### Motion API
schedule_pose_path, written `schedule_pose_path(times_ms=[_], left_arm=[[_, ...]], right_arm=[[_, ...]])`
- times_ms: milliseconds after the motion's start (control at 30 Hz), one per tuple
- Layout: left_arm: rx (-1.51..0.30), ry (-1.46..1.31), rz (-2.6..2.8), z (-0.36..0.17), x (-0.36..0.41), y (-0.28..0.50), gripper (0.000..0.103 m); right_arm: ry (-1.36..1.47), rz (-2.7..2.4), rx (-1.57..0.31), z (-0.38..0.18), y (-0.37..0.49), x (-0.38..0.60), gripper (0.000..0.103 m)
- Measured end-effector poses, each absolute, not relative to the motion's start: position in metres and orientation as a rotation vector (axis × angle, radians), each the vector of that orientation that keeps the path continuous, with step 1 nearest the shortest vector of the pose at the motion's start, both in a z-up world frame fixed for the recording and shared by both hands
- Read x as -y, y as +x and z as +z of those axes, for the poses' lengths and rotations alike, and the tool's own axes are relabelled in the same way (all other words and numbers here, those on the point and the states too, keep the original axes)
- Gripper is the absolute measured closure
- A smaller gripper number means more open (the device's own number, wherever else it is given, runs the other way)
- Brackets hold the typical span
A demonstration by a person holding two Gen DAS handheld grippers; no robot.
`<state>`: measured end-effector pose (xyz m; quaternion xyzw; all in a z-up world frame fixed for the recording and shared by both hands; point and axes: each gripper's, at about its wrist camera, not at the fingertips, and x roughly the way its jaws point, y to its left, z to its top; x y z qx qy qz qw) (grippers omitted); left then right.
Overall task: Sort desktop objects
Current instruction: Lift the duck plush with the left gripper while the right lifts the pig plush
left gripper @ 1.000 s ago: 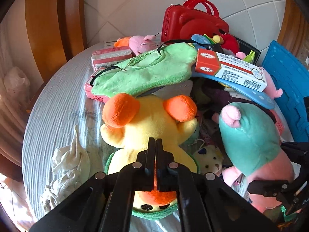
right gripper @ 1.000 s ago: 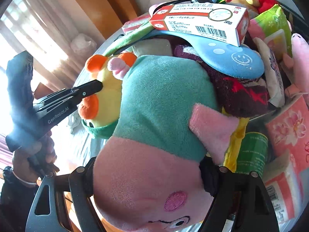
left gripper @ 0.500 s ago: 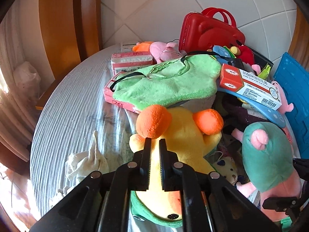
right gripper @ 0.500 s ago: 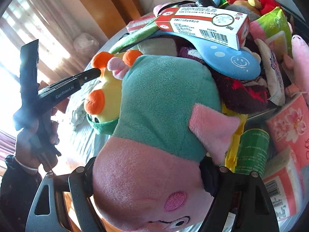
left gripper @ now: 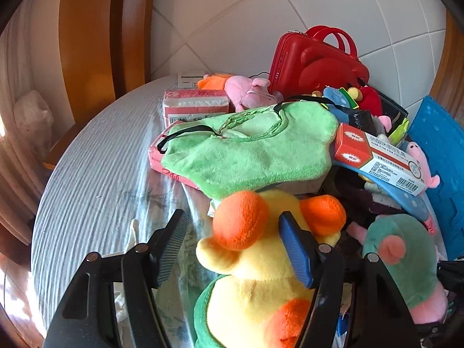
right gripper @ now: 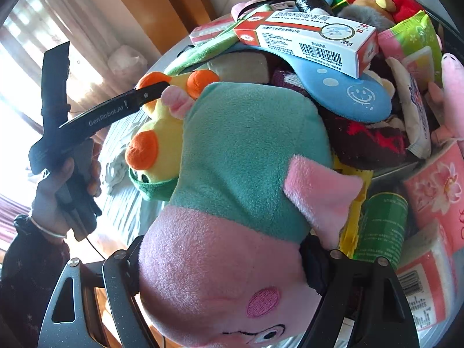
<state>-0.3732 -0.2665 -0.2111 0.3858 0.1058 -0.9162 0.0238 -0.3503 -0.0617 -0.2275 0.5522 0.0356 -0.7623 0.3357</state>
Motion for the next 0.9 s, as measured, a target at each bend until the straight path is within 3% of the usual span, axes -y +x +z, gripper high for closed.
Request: schedule_pose_path(times_ms=[67,133,333,533,900], left_arm=[[-0.339,1.221,-2.867,-0.212,0.262,-0.379,0.069],[-0.327,1.247,-2.869,-0.214,0.257,-0.381,0.074],[-0.334,1.198,-2.905,-0.200,0.253,-0.375,0.079],[-0.168,1.161,-2.969,-0.177,0.226,-0.364,0.080],[-0.060,1.022,-3.063,-0.124,0.198,-0.346,0.080]], right_arm=[[1.441,-1.991,-0.098,-0.227,-0.349,0.059,0.021],[1.441,-1.993,-0.099,-0.227,-0.349,0.058,0.021],[1.429,-2.002,-0.085,-0.223,-0.349,0.056,0.021],[1.379,-2.019,-0.060,-0.211,-0.340,0.047,0.021],[1.186,-2.128,0.026,-0.154,-0.322,0.012,0.021]])
